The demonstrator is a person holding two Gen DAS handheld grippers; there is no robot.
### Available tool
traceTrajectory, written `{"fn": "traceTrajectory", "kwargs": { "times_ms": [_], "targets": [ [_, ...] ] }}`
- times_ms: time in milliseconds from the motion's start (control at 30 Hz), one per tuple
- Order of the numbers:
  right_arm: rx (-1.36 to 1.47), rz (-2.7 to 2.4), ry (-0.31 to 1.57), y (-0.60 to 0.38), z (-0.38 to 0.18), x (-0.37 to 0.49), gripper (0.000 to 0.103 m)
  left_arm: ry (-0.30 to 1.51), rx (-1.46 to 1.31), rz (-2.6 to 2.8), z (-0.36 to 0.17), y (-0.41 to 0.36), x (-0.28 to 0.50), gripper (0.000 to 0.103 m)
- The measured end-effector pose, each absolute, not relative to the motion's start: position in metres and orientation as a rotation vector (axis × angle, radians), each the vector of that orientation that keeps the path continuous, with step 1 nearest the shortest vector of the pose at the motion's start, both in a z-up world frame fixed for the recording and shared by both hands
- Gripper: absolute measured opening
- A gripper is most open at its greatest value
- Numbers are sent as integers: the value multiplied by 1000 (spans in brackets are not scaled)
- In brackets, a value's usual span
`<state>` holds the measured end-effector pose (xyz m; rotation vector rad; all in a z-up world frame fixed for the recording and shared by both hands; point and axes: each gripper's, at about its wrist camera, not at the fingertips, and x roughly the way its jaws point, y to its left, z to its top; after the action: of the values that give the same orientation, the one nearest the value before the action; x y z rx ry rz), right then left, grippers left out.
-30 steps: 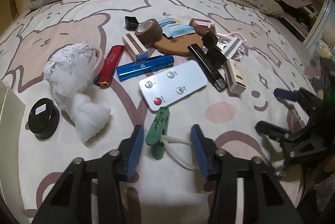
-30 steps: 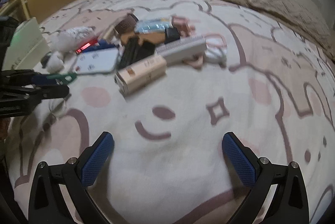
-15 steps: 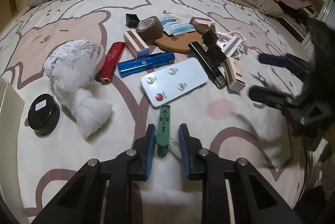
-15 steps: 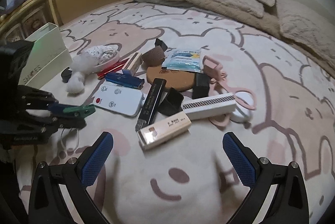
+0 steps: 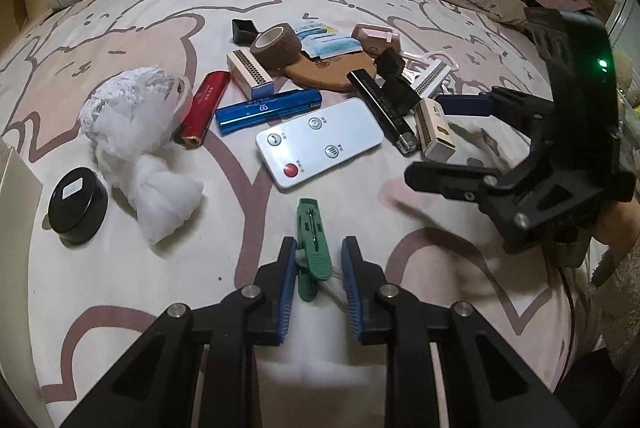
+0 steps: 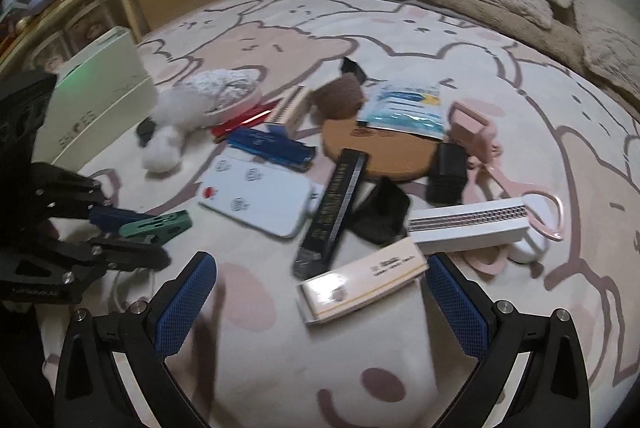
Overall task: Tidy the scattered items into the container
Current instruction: 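Close the left tool on the green clip, then grasp the pink-and-white matchbox with the right tool while the left tool holds the green clip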
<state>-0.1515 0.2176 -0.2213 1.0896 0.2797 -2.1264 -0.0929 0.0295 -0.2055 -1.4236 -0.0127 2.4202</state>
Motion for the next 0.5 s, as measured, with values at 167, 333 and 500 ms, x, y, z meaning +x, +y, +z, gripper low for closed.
{"fn": "traceTrajectory", "kwargs": {
  "times_ms": [167, 333, 500],
  "targets": [
    [1113, -2021, 278, 215, -224, -126, 103, -52, -1447, 2413, -203, 19, -86, 23],
    [1104, -2021, 343, 211, -228, -95, 103, -63, -1460, 2413, -202, 14, -83, 23],
    [1138, -2113, 334, 213, -229, -98, 103, -8, -1462, 2412, -203, 19, -79, 23]
  ]
}}
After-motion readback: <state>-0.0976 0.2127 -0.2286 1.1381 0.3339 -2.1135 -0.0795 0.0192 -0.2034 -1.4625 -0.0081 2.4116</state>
